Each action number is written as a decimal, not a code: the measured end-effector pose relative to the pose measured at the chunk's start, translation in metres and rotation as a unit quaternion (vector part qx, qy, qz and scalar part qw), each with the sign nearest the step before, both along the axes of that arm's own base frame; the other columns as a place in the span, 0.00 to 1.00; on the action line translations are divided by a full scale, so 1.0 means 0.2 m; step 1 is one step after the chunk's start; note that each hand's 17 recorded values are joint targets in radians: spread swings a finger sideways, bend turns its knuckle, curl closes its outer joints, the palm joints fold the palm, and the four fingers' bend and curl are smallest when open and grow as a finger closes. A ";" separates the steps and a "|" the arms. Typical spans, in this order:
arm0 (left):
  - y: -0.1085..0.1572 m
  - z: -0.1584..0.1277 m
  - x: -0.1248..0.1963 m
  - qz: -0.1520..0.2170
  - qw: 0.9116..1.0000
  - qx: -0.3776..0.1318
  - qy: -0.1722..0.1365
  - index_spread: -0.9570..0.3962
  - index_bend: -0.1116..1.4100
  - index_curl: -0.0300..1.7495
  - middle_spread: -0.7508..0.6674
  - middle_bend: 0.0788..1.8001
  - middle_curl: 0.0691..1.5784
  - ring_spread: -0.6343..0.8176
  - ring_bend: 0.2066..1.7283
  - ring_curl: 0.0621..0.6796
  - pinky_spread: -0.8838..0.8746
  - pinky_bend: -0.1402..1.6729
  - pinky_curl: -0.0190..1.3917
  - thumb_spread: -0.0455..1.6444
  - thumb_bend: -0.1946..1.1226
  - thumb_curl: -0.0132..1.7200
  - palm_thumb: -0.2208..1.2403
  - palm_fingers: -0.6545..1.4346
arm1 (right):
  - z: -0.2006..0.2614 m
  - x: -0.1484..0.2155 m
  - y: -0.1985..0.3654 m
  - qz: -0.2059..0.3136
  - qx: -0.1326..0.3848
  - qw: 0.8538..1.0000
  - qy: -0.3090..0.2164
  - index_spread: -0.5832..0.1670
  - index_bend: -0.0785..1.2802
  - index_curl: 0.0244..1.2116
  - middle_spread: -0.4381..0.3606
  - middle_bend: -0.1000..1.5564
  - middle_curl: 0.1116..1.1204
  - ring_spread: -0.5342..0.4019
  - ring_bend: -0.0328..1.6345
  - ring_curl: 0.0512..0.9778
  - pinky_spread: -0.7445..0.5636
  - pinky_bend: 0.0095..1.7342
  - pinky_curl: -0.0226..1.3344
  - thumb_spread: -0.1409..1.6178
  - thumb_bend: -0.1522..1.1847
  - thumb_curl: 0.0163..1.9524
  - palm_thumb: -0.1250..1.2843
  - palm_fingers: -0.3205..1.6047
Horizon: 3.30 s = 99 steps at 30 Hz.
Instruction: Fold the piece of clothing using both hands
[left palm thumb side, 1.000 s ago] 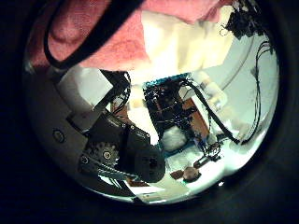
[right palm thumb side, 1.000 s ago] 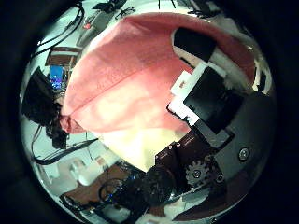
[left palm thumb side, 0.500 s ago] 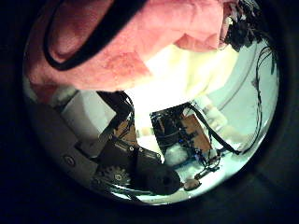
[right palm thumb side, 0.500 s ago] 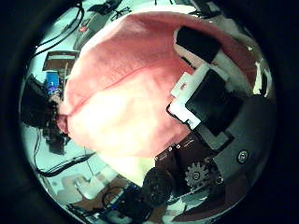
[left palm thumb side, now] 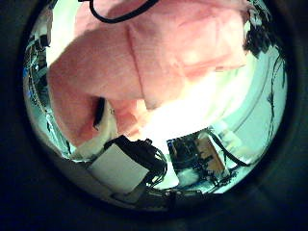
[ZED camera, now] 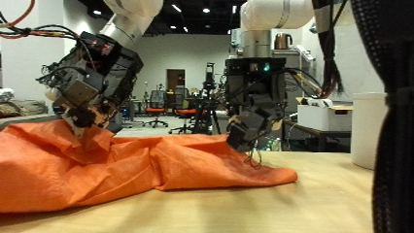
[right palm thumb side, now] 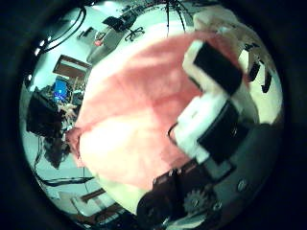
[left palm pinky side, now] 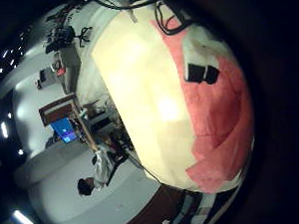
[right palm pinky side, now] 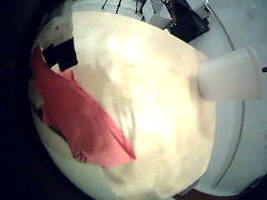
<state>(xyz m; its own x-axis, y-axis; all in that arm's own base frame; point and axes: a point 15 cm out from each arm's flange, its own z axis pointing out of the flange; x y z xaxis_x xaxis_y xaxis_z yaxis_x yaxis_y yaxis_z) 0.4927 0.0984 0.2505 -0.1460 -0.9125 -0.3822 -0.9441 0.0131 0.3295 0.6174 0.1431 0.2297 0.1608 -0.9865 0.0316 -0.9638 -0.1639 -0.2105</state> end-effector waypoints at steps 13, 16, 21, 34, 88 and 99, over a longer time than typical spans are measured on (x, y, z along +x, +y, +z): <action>0.19 0.33 -0.12 0.036 0.996 -0.047 -0.070 0.84 0.16 0.23 0.76 0.06 0.21 0.74 0.27 0.31 0.71 0.36 0.26 0.66 0.13 0.21 0.52 0.28 | 0.23 -0.22 -0.31 0.000 -0.010 1.000 -0.012 0.22 0.51 0.49 0.32 0.54 0.39 0.41 0.53 0.37 0.62 0.35 0.34 0.92 0.11 0.14 0.65 0.28; 0.17 0.29 -0.24 0.023 0.996 -0.077 -0.039 0.83 0.17 0.22 0.73 0.06 0.21 0.74 0.26 0.30 0.71 0.35 0.25 0.66 0.13 0.20 0.52 0.30 | 0.18 -0.30 -0.32 0.044 -0.027 0.999 0.009 0.19 0.55 0.48 0.30 0.54 0.38 0.42 0.45 0.32 0.68 0.29 0.31 0.91 0.11 0.14 0.67 0.26; 0.03 0.15 -0.50 0.002 0.991 -0.127 0.049 0.82 0.17 0.21 0.70 0.06 0.20 0.74 0.25 0.29 0.71 0.33 0.25 0.66 0.13 0.20 0.52 0.31 | 0.02 -0.54 -0.34 0.105 -0.056 0.986 0.116 0.19 0.48 0.44 0.29 0.48 0.33 0.50 0.37 0.28 0.74 0.27 0.29 0.88 0.10 0.14 0.66 0.20; -0.20 -0.21 -0.92 -0.059 0.973 -0.141 0.173 0.79 0.18 0.20 0.65 0.07 0.18 0.74 0.23 0.27 0.70 0.30 0.24 0.68 0.14 0.19 0.55 0.32 | -0.36 -0.67 -0.25 0.179 -0.093 0.955 0.217 0.21 0.37 0.35 0.29 0.37 0.25 0.63 0.23 0.19 0.79 0.17 0.24 0.85 0.16 0.20 0.82 0.23; -0.17 0.22 -0.65 -0.063 0.979 -0.168 0.095 0.76 0.18 0.19 0.62 0.06 0.17 0.73 0.22 0.24 0.72 0.28 0.24 0.69 0.13 0.20 0.58 0.34 | 0.09 -0.77 -0.80 0.116 -0.130 0.961 0.214 0.28 0.17 0.27 0.42 0.24 0.22 0.64 0.17 0.22 0.76 0.12 0.21 0.85 0.10 0.26 0.63 0.32; -0.34 0.26 -0.64 -0.056 0.971 -0.223 0.063 0.79 0.16 0.18 0.72 0.06 0.16 0.76 0.23 0.25 0.76 0.29 0.24 0.67 0.11 0.18 0.40 0.30 | -0.15 -0.43 -0.54 0.161 -0.130 0.955 0.214 0.35 0.16 0.21 0.55 0.19 0.22 0.69 0.19 0.23 0.77 0.18 0.24 0.74 0.09 0.20 0.45 0.24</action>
<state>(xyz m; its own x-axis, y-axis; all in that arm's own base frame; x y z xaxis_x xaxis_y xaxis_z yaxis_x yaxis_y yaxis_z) 0.3643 0.0313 0.3016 -0.2730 -0.9591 0.0744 -0.8813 0.2804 0.3804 0.5315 0.0345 0.2006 0.5081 -0.8511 0.1322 -0.8430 -0.4599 0.2790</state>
